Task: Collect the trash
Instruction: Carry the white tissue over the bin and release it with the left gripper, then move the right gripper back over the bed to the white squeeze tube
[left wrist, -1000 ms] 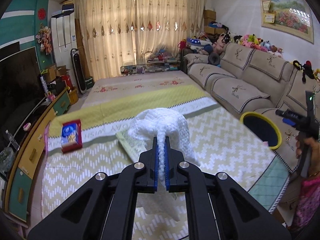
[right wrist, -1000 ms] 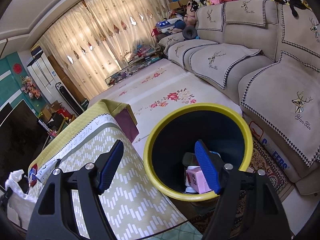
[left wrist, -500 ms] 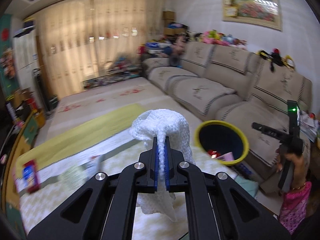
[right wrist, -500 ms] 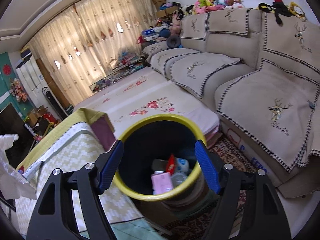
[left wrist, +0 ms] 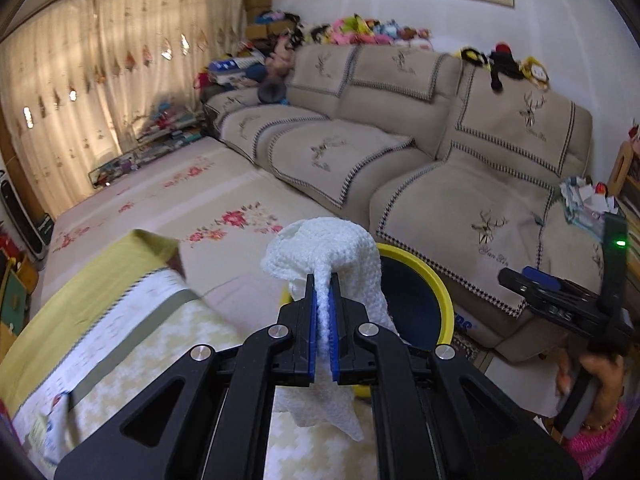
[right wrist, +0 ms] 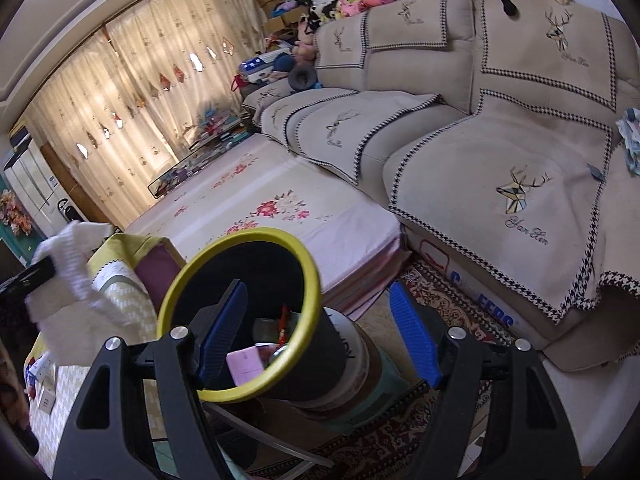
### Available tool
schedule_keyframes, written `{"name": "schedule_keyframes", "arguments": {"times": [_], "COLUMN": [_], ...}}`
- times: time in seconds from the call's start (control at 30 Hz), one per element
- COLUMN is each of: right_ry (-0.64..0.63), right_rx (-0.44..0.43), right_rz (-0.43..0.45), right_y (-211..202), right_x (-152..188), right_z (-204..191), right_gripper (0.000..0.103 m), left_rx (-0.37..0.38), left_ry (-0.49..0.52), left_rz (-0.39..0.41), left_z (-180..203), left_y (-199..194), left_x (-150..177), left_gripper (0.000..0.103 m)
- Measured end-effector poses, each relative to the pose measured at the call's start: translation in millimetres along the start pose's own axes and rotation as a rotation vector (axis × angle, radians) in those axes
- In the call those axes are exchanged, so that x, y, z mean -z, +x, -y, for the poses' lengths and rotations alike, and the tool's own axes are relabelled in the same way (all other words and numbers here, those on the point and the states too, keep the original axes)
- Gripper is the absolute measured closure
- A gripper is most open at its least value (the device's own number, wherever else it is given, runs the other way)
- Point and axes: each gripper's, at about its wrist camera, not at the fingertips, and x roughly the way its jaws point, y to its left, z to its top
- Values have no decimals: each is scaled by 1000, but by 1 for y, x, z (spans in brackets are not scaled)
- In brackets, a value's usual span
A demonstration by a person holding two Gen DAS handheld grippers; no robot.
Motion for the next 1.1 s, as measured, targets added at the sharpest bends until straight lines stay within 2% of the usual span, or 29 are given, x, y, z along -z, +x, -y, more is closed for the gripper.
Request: {"name": "schedule_keyframes", "arguments": {"times": [0.17, 0.23, 0.27, 0.3, 0.37, 0.5, 0.6, 0.8, 0.97, 1.1], "right_ry": [19, 22, 23, 24, 25, 19, 11, -12, -49, -97], "right_rx": [10, 11, 11, 10, 8, 1, -3, -11, -25, -45], "right_rz": [-16, -23, -27, -30, -35, -41, -40, -41, -45, -50], "right_y": [9, 11, 12, 13, 15, 17, 16, 12, 10, 8], "right_x": [0, 1, 2, 2, 3, 4, 4, 5, 6, 10], "right_z": [13, 16, 17, 18, 18, 15, 13, -2, -21, -46], "right_gripper": [33, 33, 33, 33, 33, 33, 33, 33, 33, 33], "left_rx": [-1, -21, -26, -30, -21, -10, 0, -40, -79, -137], "left_ry": [0, -1, -3, -6, -25, -51, -73, -140, -225, -275], "left_rz": [-127, -172, -192, -224, -259, -243, -194, -57, 30, 97], "left_z": [18, 21, 22, 23, 19, 14, 1, -27, -69, -104], "left_y": [69, 90, 98, 107, 113, 112, 87, 25, -35, -86], "left_x": [-11, -13, -14, -15, -9, -6, -2, 7, 30, 59], "left_gripper": [96, 87, 74, 55, 38, 38, 38, 34, 31, 22]}}
